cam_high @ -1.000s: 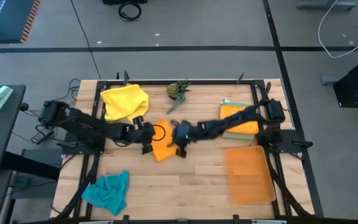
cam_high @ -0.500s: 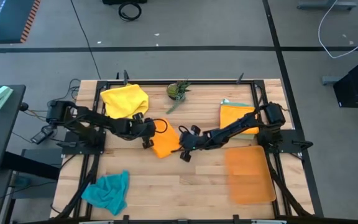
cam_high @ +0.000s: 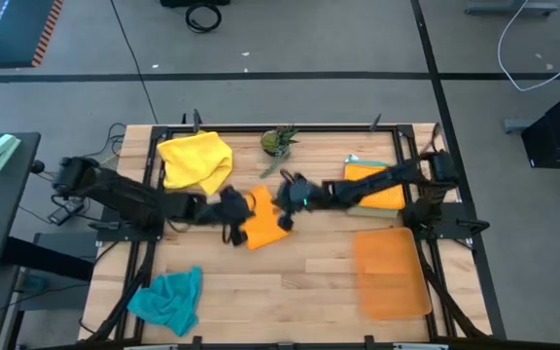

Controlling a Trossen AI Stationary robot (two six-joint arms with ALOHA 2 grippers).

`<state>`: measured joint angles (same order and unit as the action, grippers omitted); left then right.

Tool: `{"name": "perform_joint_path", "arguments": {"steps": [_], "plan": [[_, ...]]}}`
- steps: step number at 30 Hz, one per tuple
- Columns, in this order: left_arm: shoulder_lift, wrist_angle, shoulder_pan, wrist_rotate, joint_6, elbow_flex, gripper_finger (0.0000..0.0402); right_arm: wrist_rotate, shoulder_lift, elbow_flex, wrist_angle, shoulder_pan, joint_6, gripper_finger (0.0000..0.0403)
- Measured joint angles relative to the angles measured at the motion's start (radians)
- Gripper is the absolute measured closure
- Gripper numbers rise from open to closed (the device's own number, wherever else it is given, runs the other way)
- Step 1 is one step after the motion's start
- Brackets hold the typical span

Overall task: Fold microfiber towels
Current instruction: Fold the orange microfiber towel

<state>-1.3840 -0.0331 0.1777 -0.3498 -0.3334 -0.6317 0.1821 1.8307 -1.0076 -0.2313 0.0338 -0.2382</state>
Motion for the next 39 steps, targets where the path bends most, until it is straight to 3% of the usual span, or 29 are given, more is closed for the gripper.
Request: {"name": "perform_joint_path", "arguments": {"steps": [3, 7, 14, 24, 34, 39], "plan": [[-0.113, -0.136, 0.082, 0.002, -0.023, 0.0, 0.0395, -0.117, 0.053, -0.005, -0.091, 0.08, 0.003, 0.0402], [-0.232, -0.177, 0.129, -0.035, -0.084, 0.002, 0.0393, -0.209, 0.122, -0.052, -0.092, 0.125, 0.006, 0.0402], [-0.318, -0.191, 0.136, -0.035, -0.143, -0.006, 0.0391, -0.189, 0.21, -0.123, -0.079, 0.145, 0.025, 0.0402], [-0.315, -0.192, 0.152, -0.032, -0.152, -0.009, 0.0388, -0.183, 0.297, -0.143, -0.079, 0.188, -0.013, 0.0402], [-0.245, -0.202, 0.174, -0.03, -0.092, -0.011, 0.0387, -0.161, 0.092, -0.141, 0.078, 0.156, 0.064, 0.0402], [-0.232, -0.205, 0.171, -0.031, -0.085, -0.012, 0.0395, -0.159, 0.124, -0.141, 0.09, 0.161, 0.073, 0.0402]]}}
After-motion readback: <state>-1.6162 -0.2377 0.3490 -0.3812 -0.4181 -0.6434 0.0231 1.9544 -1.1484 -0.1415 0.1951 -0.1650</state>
